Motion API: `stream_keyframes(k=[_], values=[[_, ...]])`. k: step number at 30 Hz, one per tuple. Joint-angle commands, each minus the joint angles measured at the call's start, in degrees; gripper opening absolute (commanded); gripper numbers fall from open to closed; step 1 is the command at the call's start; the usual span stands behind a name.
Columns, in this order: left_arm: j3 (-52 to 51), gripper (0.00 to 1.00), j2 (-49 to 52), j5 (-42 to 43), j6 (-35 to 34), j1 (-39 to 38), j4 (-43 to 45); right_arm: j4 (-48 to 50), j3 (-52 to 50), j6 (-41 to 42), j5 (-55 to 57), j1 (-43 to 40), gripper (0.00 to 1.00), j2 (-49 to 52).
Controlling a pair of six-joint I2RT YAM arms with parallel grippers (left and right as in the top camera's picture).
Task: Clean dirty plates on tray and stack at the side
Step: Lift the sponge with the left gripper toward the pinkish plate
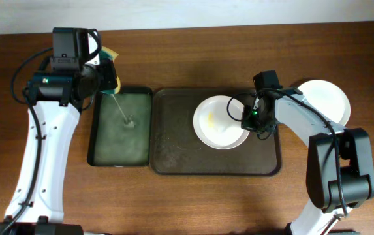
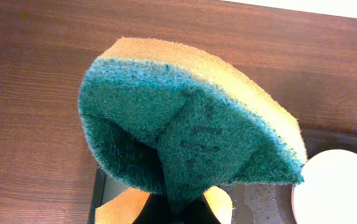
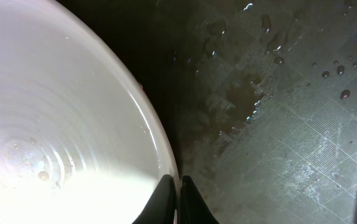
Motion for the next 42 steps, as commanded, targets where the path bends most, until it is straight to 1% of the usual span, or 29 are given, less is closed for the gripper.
stream_keyframes(k=[1,11,15,16,18,19,20,21,22,23,24,25,26,27,28,29,31,32,36,39,42], values=[[0.35,0.00,1.36,-0.17,0.09,-0.02,0.52,-0.48,-0.31,0.11,0.11,0.28,0.04,1.75],[0.35,0.00,1.60,-0.17,0.09,-0.02,-1.01,-0.48,-0.31,0.11,0.11,0.28,0.05,1.75],[-0.11,0.00,1.75,0.59,-1.90,-0.57,-8.33,-0.48,-0.31,0.11,0.09,0.28,0.05,1.75],[-0.57,0.00,1.75,0.39,-1.88,-0.87,-9.38,-0.48,-0.31,0.11,0.09,0.28,0.09,1.75],[-2.16,0.00,1.81,-3.61,-1.84,-1.75,-9.68,-0.48,-0.31,0.11,0.09,0.28,0.11,1.75],[-2.84,0.00,1.97,-7.72,-1.84,-2.01,-8.85,-0.50,-0.31,0.11,0.09,0.28,0.11,1.75],[-3.96,0.00,2.45,-13.62,-2.25,-2.03,-7.06,-0.52,-0.31,0.11,0.07,0.28,0.11,1.75],[-4.52,0.00,3.02,-14.32,-4.07,-2.01,-6.38,-0.70,-0.31,0.11,0.07,0.28,0.11,1.75],[-4.55,0.00,3.50,-12.70,-5.55,-2.03,-6.69,-0.76,-0.31,0.11,0.09,0.28,0.11,1.75],[-4.61,0.00,4.15,-7.37,-6.21,-2.19,-7.17,-0.85,-0.31,0.11,0.09,0.28,0.11,1.75],[-4.61,0.00,4.85,-5.16,-5.64,-2.60,-7.06,-0.90,-0.31,0.11,0.09,0.28,0.11,1.75],[-4.61,0.00,5.31,-6.97,-5.07,-2.95,-6.78,-0.90,-0.31,0.11,0.09,0.28,0.11,1.75],[-4.61,0.00,5.79,-11.26,-5.11,-3.19,-6.34,-0.90,-0.31,0.11,0.09,0.28,0.12,1.75],[-4.61,0.00,6.32,-13.92,-6.32,-3.19,-5.70,-0.90,-0.31,0.11,0.09,0.28,0.13,1.75],[-4.61,0.00,6.97,-13.18,-8.35,-3.15,-5.11,-0.90,-0.31,0.11,0.09,0.28,0.16,1.75],[-4.61,0.00,8.13,-8.13,-8.61,-3.34,-4.61,-0.81,-0.31,0.11,0.11,0.28,0.15,1.75],[-4.61,0.00,9.16,-7.54,-7.63,-3.65,-4.66,-0.66,-0.31,0.11,0.11,0.28,0.07,1.75],[-4.61,0.00,9.66,-7.61,-6.51,-3.67,-4.59,-0.63,-0.31,0.11,0.11,0.28,0.04,1.75],[-4.61,0.00,11.04,-8.20,-5.33,-3.67,-4.31,-0.55,-0.31,0.07,0.09,0.28,0.04,1.75],[-3.96,0.00,10.95,-8.79,-2.71,-3.69,-3.89,-0.31,-0.31,0.00,0.04,0.28,0.04,1.75],[-1.79,0.00,10.95,-15.32,-1.81,-4.46,-4.98,0.70,-0.31,-3.96,-3.80,0.28,0.04,1.75]])
